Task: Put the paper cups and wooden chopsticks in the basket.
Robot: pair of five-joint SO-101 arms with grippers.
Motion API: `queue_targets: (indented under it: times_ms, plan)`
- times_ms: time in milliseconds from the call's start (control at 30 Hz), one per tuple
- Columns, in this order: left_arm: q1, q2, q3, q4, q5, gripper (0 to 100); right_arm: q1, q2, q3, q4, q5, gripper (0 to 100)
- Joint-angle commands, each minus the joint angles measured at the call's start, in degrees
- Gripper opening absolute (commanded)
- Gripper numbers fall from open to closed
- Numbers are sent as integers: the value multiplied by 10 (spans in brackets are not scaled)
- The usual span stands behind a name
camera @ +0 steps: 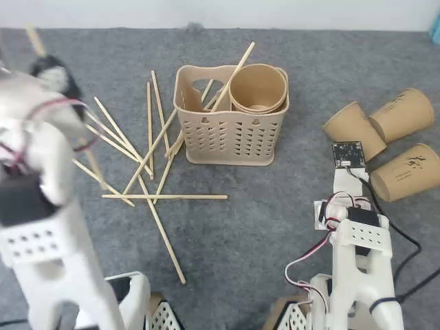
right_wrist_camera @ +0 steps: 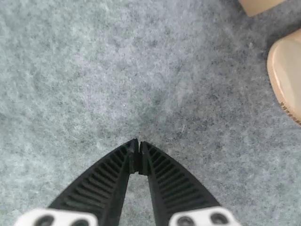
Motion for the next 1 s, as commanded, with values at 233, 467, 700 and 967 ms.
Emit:
queue_targets:
  times_ms: [233, 467, 700, 967]
  plan:
    - [202, -168, 267, -404, 4, 13, -3, -22, -4, -6, 7, 8]
    - [238, -175, 403, -678, 4, 13, -3, -22, -4, -7, 8, 8]
    - [271, -137, 393, -765, 1, 13, -7, -22, -4, -10, 8, 8]
    - [265, -17, 354, -775, -2, 13, -7, -22, -4, -10, 8, 8]
